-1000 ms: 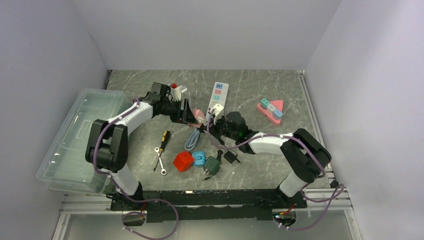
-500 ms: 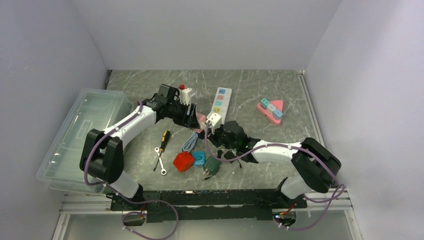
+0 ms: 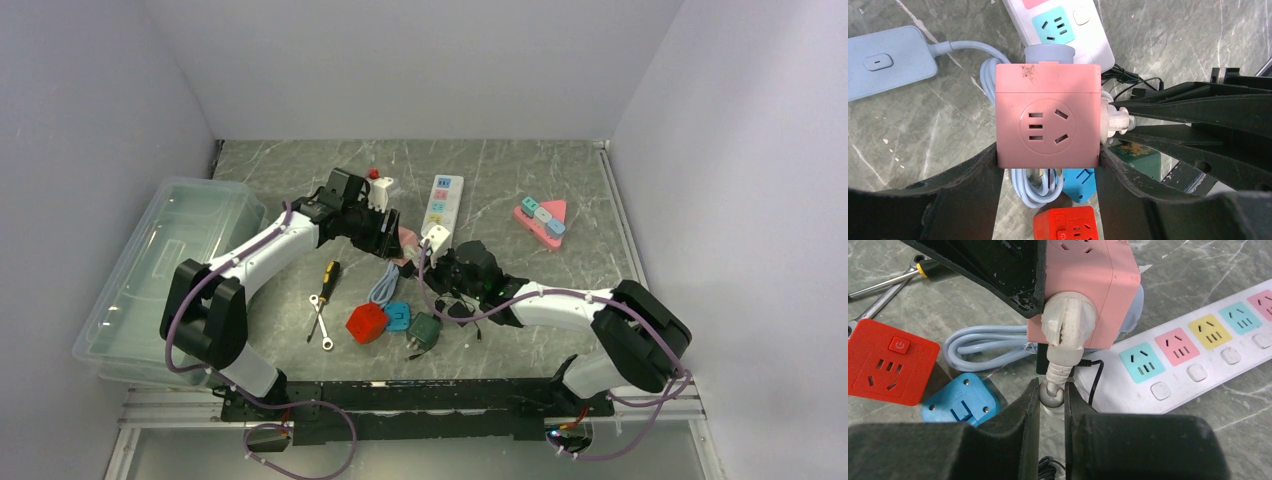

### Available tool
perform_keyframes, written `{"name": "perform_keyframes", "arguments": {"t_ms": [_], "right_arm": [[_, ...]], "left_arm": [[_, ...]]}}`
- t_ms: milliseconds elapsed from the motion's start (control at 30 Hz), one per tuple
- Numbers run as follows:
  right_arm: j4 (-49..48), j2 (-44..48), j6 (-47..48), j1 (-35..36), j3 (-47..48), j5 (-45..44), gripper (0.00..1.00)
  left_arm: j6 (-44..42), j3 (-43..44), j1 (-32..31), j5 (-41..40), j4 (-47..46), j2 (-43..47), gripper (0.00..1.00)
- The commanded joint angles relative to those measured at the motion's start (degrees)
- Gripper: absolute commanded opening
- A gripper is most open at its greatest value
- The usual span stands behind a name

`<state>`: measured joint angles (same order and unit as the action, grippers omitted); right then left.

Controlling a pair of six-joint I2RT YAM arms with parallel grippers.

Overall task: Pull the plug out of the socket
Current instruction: Remove the plug from the socket.

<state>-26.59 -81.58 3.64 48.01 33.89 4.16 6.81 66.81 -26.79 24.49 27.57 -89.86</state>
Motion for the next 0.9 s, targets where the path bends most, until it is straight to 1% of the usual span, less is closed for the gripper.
{"name": "perform_keyframes", "arguments": {"t_ms": [0, 167, 300, 400, 533, 600, 733, 867], "right_arm": [[-10.0, 6.2, -1.7, -0.1, 0.8, 3.2, 0.0], [-10.2, 7.3, -1.9, -0.1, 0.4, 4.0, 0.0], [-10.3, 5.5, -1.8, -0.1, 0.6, 3.9, 0.0], [-9.9, 2.2, -1.9, 0.0, 1.8, 3.4, 0.0], [-7.2, -4.3, -2.6, -0.1, 5.2, 4.0, 0.0], [-6.1, -7.7, -3.1, -0.1, 6.9, 4.2, 0.0], [-2.5, -14.4, -3.5, -0.1, 11.8, 4.8, 0.0], [-0.9, -17.5, -3.6, -0.1, 14.4, 5.7, 0.0]], "left_arm": [[-5.5, 0.3, 1.7, -17.5, 1.9, -0.4, 0.0], [-5.7, 0.4, 1.7, -19.1, 2.2, -0.3, 0.0], [-4.4, 0.0, 1.7, -15.3, 1.0, 0.0, 0.0], [-2.4, -0.5, 2.7, -8.9, -0.6, 0.1, 0.0], [0.7, -1.9, 6.5, 4.4, -5.3, 1.5, 0.0], [2.1, -2.9, 7.9, 8.8, -7.6, 2.7, 0.0], [3.2, -4.2, 8.9, 14.1, -10.1, 4.1, 0.0], [4.2, -4.4, 8.9, 16.4, -11.2, 3.9, 0.0]]}}
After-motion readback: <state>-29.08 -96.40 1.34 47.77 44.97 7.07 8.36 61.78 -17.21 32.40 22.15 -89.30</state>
